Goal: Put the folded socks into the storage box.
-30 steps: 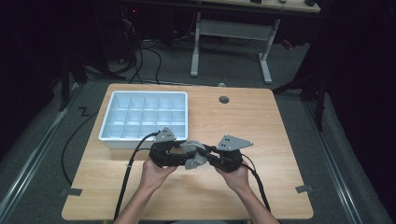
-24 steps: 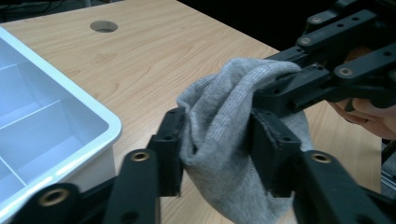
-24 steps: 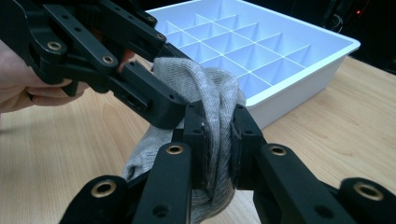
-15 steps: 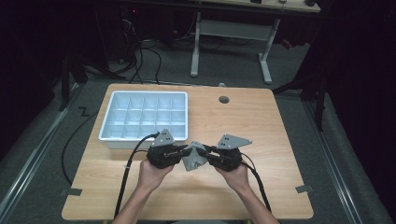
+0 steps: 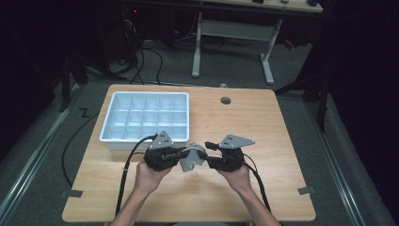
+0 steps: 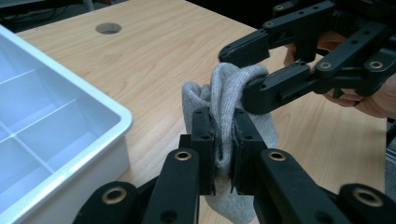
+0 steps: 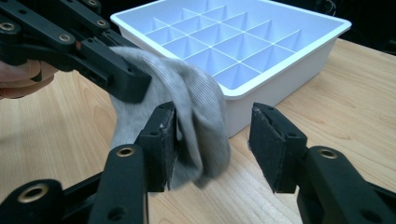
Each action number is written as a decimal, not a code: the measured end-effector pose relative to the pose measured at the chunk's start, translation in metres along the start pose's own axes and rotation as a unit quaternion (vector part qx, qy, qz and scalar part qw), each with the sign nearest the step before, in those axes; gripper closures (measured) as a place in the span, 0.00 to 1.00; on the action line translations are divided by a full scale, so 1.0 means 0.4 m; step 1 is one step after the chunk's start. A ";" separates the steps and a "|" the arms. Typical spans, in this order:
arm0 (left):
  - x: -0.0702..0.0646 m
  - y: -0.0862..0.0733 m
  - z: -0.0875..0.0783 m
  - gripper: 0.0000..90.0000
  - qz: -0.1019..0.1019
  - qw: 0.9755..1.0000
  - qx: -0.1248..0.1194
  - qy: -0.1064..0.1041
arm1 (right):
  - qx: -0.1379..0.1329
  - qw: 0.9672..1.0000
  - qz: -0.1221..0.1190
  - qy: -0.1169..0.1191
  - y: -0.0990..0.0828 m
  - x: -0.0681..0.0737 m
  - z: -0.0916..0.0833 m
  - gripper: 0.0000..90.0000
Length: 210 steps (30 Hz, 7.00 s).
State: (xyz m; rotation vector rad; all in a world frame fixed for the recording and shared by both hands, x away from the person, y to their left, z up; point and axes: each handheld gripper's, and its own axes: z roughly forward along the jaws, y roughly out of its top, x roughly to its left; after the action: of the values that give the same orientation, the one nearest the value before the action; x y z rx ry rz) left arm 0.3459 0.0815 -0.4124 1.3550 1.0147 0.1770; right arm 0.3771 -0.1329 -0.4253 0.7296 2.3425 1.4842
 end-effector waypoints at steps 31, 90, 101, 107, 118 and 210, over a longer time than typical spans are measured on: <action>0.061 0.121 -0.094 0.92 -0.019 0.994 -0.081 0.072 | 0.075 0.964 0.113 -0.227 -0.230 -0.167 -0.139 0.57; 0.348 0.237 0.001 0.92 -0.026 0.954 -0.130 0.267 | 0.116 0.949 0.135 -0.260 -0.315 -0.197 -0.171 0.55; 0.390 0.227 0.052 0.92 -0.017 0.947 -0.123 0.296 | 0.115 0.949 0.135 -0.261 -0.315 -0.196 -0.171 0.55; 0.405 0.223 0.071 0.92 -0.001 0.941 -0.113 0.320 | 0.115 0.949 0.136 -0.261 -0.316 -0.196 -0.171 0.55; 0.412 0.219 0.092 0.92 0.013 0.932 -0.112 0.344 | 0.116 0.949 0.136 -0.261 -0.316 -0.195 -0.171 0.55; 0.467 0.171 0.204 0.56 -0.016 0.920 0.059 0.386 | 0.117 0.951 0.131 -0.256 -0.316 -0.193 -0.171 0.52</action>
State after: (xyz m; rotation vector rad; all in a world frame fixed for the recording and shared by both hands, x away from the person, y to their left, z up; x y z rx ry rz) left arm 0.5410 0.1608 -0.4561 1.3982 1.7230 0.6741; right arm 0.3752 -0.2711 -0.5119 1.3475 2.0832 0.9481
